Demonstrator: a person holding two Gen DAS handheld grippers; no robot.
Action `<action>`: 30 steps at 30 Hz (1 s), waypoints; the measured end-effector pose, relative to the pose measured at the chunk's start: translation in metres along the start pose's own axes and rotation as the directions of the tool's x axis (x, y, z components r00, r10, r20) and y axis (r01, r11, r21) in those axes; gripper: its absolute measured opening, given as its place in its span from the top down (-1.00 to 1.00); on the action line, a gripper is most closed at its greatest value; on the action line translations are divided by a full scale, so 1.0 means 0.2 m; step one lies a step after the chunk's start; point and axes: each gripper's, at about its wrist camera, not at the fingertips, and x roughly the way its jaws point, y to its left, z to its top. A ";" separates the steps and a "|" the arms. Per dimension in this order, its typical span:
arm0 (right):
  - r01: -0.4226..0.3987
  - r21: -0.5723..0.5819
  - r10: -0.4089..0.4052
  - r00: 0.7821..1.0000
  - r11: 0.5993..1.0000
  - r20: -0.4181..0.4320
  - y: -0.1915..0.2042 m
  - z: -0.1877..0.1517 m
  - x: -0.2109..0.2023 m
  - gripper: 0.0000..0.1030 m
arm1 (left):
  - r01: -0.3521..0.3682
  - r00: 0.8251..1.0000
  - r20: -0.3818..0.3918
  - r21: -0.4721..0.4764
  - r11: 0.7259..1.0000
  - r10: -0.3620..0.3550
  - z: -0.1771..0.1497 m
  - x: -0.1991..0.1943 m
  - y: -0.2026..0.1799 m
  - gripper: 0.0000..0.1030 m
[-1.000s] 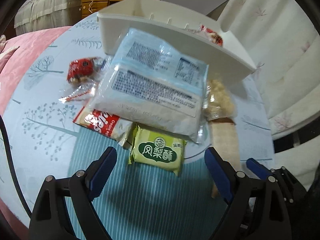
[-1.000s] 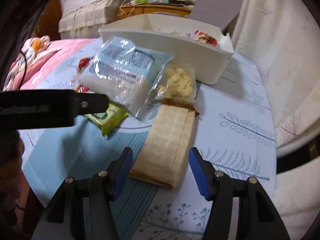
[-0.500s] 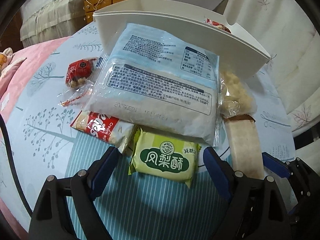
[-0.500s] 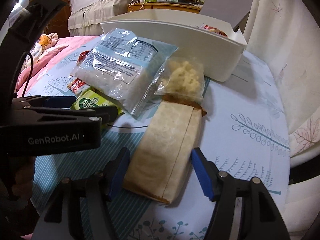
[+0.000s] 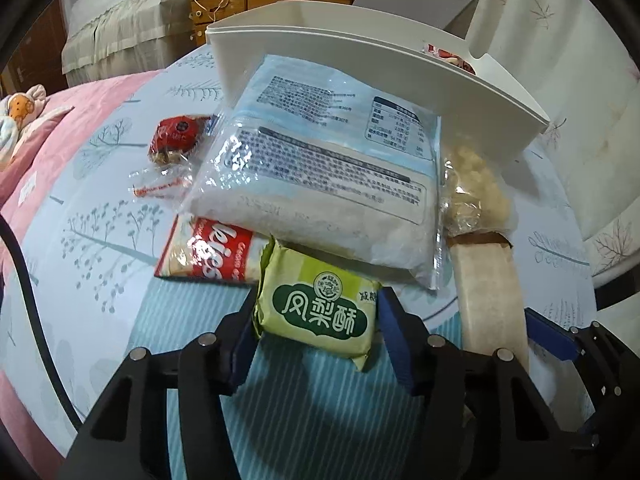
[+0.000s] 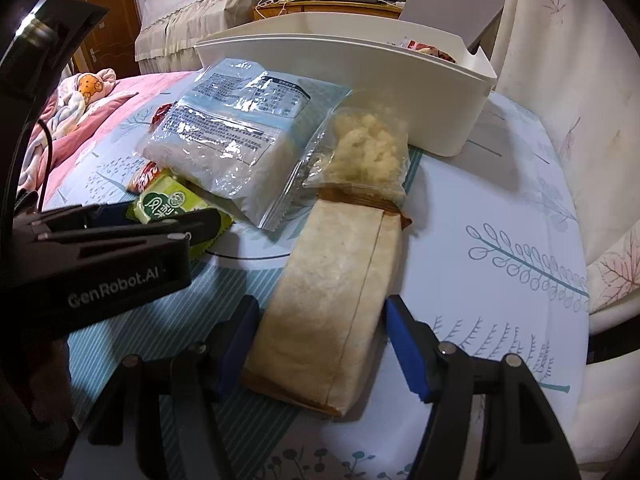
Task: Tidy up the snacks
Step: 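Grasp the green pineapple-cake packet with the left gripper while the right grasps the brown paper bar packet, then carry both held packets into the white tray and open both grippers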
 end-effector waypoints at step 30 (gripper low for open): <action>-0.124 0.341 0.244 0.910 0.932 -0.336 -0.26 0.03 -0.11 -0.04 | 0.092 0.995 -0.033 -0.024 0.996 -0.092 0.17 -0.63 -0.05 0.03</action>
